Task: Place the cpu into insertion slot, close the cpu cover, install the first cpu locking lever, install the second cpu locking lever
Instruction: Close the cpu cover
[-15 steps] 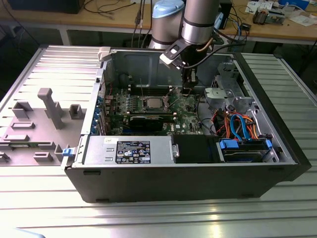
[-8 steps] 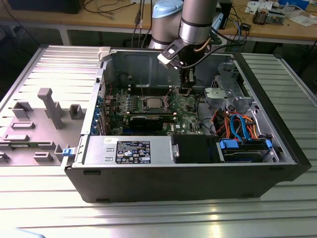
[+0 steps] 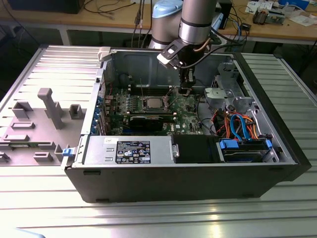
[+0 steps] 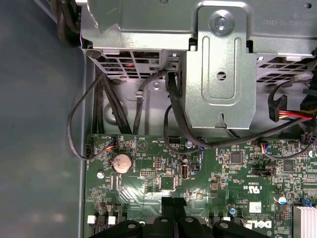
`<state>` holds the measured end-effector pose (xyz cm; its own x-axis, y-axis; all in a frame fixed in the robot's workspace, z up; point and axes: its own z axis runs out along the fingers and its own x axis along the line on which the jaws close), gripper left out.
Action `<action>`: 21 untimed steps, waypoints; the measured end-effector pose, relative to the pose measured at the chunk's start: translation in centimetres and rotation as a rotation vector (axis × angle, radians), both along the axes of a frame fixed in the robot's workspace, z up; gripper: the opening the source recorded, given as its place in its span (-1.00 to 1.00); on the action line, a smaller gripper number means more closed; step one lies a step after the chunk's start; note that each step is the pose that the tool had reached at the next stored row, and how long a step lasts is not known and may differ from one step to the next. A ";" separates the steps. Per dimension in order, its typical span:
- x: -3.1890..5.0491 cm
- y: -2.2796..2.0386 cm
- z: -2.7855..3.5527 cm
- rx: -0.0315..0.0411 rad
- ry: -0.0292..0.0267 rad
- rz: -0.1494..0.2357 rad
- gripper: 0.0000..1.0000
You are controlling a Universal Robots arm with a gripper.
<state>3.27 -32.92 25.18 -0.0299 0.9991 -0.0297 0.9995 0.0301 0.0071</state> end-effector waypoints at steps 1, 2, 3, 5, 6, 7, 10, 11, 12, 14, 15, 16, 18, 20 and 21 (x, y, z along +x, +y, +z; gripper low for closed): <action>-0.04 0.00 0.00 0.0000 0.0000 0.000 -0.79; -0.11 0.00 0.00 0.0000 0.0000 0.000 -0.79; -0.14 0.00 0.00 0.0000 0.0000 0.000 -0.79; -0.26 0.00 0.00 0.0001 0.0000 0.000 -0.79; -0.31 0.00 0.00 0.0002 0.0000 0.000 -0.79; -0.37 0.00 0.00 0.0003 0.0000 0.000 -0.79; -0.62 0.00 0.00 0.0004 0.0000 0.000 -0.79; -0.68 0.00 0.00 0.0004 0.0000 0.000 -0.79; -0.74 0.00 0.00 0.0005 0.0000 0.000 -0.79; -0.80 0.00 0.00 0.0005 0.0000 0.000 -0.79; -0.84 0.00 0.00 0.0005 0.0000 0.000 -0.79; -0.87 0.00 0.00 0.0005 0.0000 0.000 -0.79; -0.95 0.00 0.00 0.0005 0.0000 0.000 -0.79; -1.00 0.00 0.00 0.0005 0.0000 0.000 -0.79; -1.03 0.00 0.00 0.0005 0.0000 0.000 -0.79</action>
<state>2.25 -32.93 25.18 -0.0299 0.9991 -0.0292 0.9995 0.0302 0.0071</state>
